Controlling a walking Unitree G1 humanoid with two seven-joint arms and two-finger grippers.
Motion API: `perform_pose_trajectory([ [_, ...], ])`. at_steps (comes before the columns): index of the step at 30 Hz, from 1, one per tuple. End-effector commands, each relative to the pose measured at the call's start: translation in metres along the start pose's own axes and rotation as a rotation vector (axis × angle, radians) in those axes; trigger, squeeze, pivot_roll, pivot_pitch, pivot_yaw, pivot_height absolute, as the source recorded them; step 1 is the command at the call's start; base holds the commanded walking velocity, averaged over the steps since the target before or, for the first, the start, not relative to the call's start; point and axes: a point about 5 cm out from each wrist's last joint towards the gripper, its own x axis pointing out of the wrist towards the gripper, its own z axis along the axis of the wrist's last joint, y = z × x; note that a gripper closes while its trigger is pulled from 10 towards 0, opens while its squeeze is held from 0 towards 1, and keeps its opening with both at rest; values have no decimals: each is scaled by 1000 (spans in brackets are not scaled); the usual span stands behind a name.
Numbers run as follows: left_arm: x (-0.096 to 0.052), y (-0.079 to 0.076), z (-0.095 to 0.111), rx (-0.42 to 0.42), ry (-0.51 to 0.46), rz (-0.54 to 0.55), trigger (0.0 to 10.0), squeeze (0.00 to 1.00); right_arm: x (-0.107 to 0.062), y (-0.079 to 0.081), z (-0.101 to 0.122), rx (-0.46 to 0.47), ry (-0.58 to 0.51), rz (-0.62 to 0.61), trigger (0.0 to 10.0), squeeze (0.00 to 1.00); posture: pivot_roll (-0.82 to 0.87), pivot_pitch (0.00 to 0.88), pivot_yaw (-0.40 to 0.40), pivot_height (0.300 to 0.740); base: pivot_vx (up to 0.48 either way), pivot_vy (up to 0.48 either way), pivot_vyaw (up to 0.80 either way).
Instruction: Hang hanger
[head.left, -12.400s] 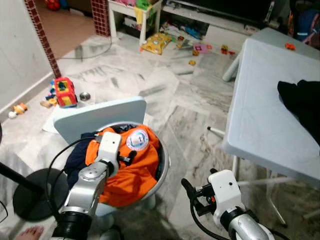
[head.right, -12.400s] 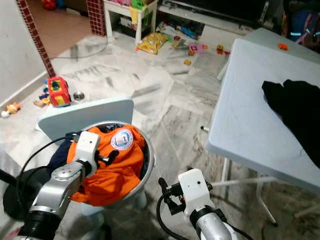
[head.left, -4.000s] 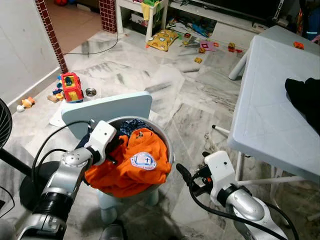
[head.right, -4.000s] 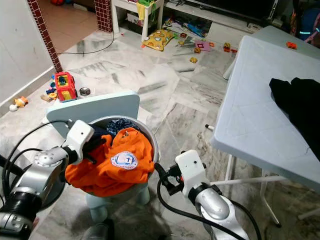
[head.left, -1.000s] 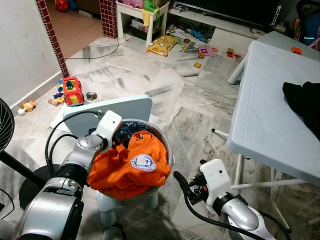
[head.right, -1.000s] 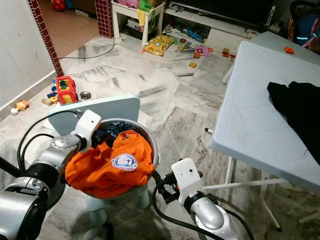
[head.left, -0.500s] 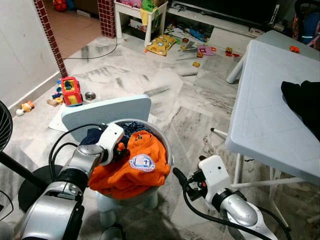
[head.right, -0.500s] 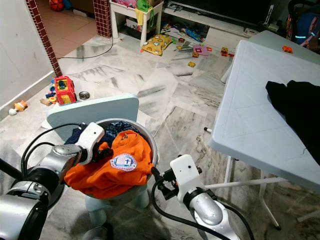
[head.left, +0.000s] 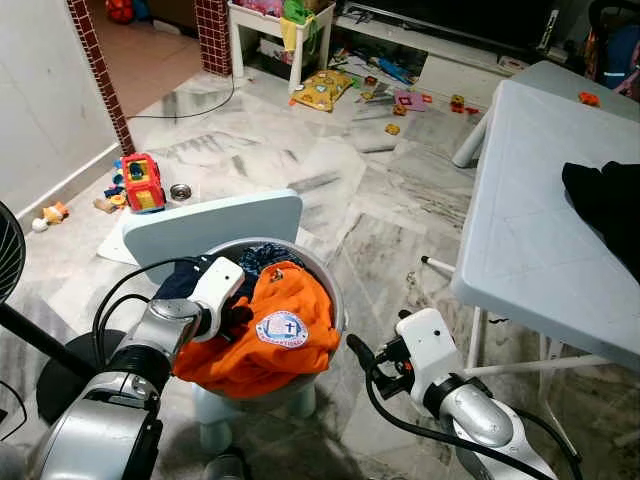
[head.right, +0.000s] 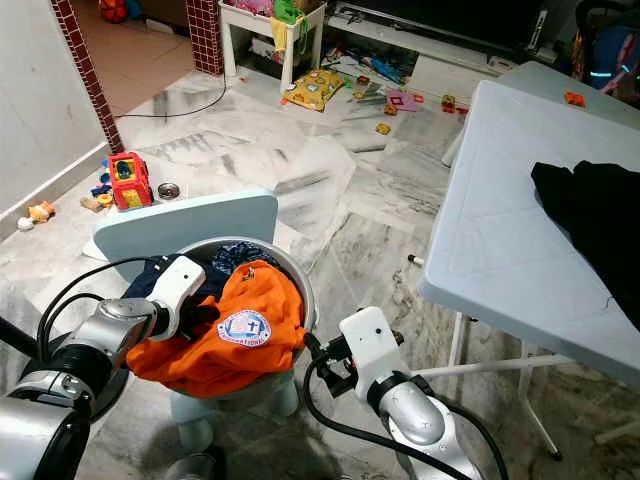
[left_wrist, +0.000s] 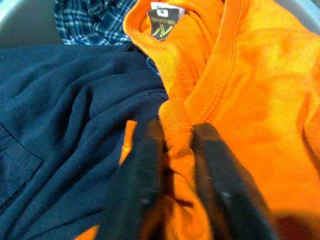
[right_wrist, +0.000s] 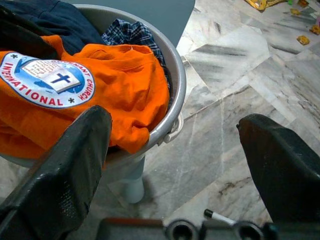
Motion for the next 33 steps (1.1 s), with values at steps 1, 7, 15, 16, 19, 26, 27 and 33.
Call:
perform_pose_trajectory([
  [1,-1,2,0,15,-6,16,0,0,-1,-4,-3,-4,11,-8,10000,0,42,125,-110,740,0,0,0],
  [7,0,0,2,29,-20,11,0,0,-1,-3,-3,-2,12,-8,10000,0,36,131,-107,740,0,0,0],
  [15,-1,2,7,30,-46,41,0,0,0,-3,-3,-4,13,-8,10000,0,37,132,-107,740,0,0,0],
  [16,-1,3,8,25,-54,48,0,0,0,-3,-3,-5,13,-8,10000,0,38,134,-107,740,0,0,0],
  [19,-2,6,13,9,-76,73,0,0,0,-3,-4,-6,14,-6,10000,0,40,134,-108,740,0,0,0],
  [26,-13,0,55,97,-425,146,0,0,1,-3,-3,-5,12,-6,10000,0,41,135,-106,740,0,0,0],
  [27,-16,-4,59,110,-479,134,0,0,1,-3,-3,-4,12,-7,10000,0,42,135,-107,740,0,0,0],
  [33,-40,-30,59,167,-731,85,0,0,2,-3,-4,-7,13,-6,10000,0,50,137,-110,740,0,0,0],
])
